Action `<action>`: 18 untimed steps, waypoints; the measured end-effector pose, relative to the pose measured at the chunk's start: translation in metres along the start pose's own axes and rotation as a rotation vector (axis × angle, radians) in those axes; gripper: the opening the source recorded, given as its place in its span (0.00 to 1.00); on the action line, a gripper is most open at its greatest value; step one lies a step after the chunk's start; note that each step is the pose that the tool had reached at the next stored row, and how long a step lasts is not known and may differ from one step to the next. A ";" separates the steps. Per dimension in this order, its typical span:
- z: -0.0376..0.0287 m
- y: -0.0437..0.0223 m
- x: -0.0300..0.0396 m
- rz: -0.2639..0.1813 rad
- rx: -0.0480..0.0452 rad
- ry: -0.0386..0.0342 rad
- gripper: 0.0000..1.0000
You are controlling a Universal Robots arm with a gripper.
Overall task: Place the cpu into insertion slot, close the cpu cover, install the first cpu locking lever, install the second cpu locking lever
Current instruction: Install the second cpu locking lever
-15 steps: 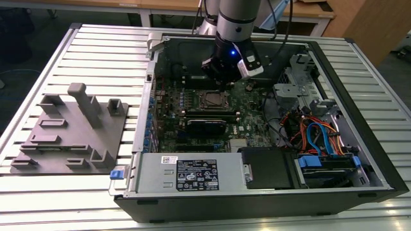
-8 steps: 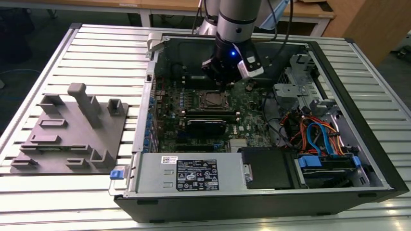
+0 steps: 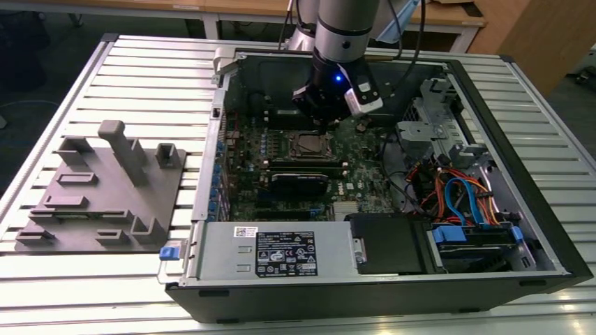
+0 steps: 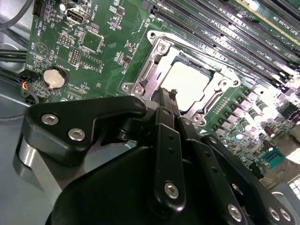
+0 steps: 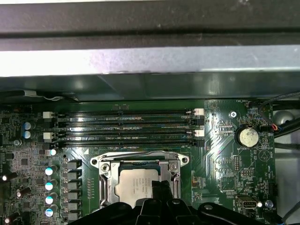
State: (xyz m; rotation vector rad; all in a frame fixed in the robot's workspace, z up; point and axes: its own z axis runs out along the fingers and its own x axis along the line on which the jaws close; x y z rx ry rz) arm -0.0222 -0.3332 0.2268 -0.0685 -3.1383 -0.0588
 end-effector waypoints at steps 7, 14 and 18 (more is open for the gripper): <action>-0.0001 -0.0014 -0.0001 0.000 0.0000 0.0000 0.10; -0.0011 -0.0015 0.0000 0.000 0.0003 0.0002 0.10; -0.0070 -0.0012 0.0000 0.000 0.0001 0.0000 0.10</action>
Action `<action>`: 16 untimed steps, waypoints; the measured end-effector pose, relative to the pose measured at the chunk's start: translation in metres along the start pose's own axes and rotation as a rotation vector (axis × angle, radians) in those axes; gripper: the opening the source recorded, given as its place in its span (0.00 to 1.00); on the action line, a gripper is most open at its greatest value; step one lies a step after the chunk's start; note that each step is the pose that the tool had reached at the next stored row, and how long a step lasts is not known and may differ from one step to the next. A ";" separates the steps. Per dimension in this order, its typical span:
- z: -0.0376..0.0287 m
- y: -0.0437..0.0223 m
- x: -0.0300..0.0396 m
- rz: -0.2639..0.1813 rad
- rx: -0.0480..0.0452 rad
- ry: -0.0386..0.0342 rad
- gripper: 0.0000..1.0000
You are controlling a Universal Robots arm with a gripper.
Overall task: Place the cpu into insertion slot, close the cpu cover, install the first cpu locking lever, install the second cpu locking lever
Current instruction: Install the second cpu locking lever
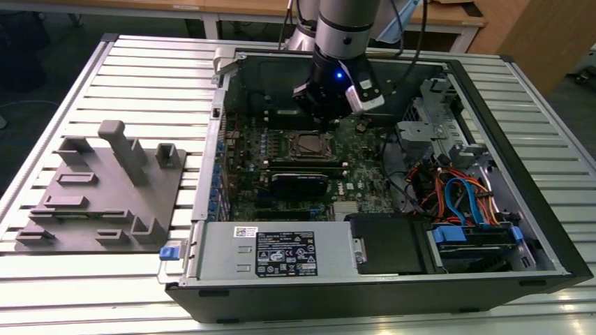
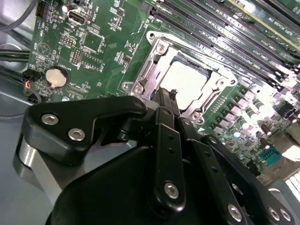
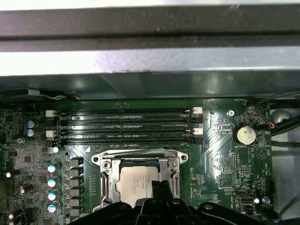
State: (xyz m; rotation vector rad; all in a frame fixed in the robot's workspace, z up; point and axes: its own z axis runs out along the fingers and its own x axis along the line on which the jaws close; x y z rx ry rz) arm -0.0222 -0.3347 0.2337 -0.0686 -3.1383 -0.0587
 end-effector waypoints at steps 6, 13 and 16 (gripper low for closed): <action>-0.0003 -0.0007 -0.0001 0.000 -0.0041 0.0002 0.10; 0.0009 -0.0090 -0.0004 0.000 -0.0390 0.0016 0.10; 0.0009 -0.0092 -0.0004 0.000 -0.0389 0.0017 0.10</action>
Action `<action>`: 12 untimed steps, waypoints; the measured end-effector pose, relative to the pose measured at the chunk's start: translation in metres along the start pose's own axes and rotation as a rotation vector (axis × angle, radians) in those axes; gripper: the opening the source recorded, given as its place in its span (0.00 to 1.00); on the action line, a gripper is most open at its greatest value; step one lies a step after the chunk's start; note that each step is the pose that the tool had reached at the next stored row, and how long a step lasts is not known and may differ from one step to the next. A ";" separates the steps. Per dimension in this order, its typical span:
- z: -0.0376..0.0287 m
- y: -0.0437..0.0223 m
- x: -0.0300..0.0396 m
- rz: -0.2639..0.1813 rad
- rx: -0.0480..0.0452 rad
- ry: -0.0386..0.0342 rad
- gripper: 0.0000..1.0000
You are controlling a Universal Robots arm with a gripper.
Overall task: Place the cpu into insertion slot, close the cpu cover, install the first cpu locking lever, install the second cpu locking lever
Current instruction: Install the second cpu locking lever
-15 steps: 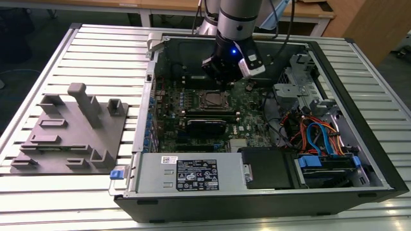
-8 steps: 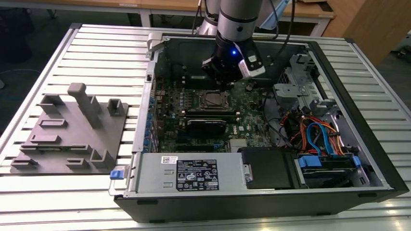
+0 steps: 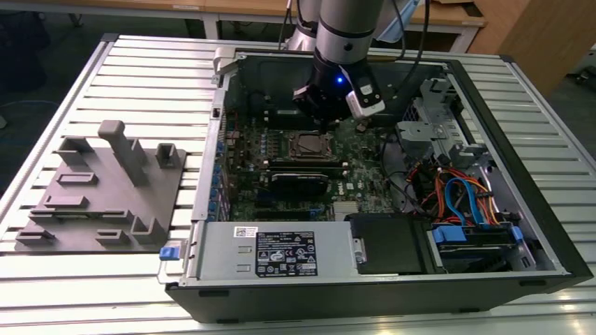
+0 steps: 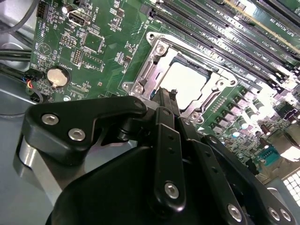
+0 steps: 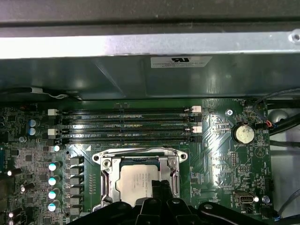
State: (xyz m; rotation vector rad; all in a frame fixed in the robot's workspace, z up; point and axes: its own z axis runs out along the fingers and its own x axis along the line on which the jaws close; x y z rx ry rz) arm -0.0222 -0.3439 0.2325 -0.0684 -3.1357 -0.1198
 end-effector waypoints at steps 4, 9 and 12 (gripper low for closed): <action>0.0000 -0.0005 0.0000 0.000 0.0000 0.0000 0.10; -0.0002 -0.0033 -0.0001 0.000 -0.0001 0.0000 0.10; -0.0004 -0.0046 -0.0001 0.000 -0.0001 0.0000 0.10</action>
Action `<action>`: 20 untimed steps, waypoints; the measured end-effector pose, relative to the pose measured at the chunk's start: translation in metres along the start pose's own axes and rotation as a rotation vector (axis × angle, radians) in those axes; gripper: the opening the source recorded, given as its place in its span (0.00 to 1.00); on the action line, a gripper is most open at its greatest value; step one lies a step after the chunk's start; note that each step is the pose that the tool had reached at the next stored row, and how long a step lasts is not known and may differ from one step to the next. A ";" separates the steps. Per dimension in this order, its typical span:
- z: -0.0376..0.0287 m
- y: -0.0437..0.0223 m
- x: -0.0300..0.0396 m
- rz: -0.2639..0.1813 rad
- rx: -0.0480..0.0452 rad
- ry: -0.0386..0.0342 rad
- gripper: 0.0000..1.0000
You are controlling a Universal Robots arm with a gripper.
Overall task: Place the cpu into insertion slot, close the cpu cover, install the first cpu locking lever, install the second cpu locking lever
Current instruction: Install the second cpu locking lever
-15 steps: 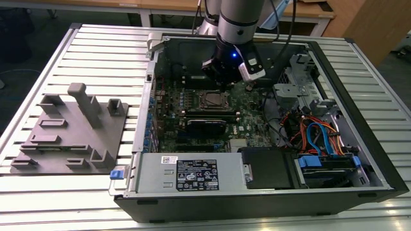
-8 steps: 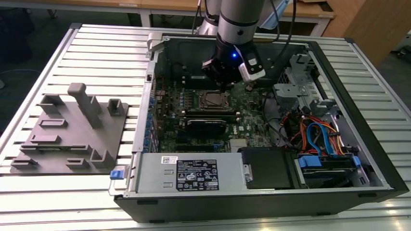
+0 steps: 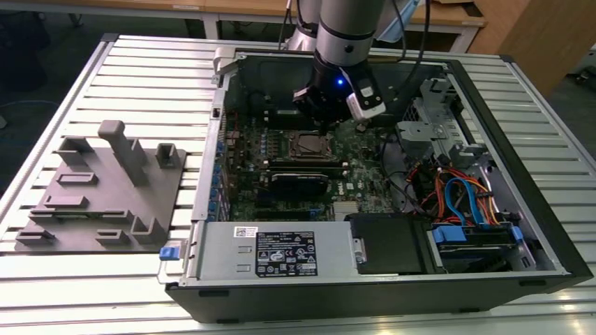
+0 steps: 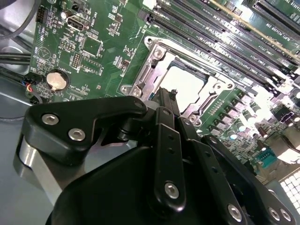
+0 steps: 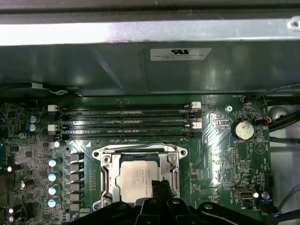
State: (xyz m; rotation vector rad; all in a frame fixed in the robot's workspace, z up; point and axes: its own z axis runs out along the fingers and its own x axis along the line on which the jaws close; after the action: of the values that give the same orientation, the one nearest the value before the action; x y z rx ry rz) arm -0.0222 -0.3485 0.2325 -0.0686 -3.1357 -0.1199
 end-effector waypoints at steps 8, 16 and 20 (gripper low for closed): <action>-0.0109 0.0008 0.0001 0.000 -0.0001 0.0000 0.10; -0.0119 -0.0078 -0.0003 0.000 -0.0001 -0.0001 0.10; -0.0120 -0.0081 -0.0003 0.000 0.0000 0.0000 0.10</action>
State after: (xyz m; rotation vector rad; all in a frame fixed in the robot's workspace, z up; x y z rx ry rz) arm -0.0223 -0.3574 0.2438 -0.0685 -3.1357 -0.1199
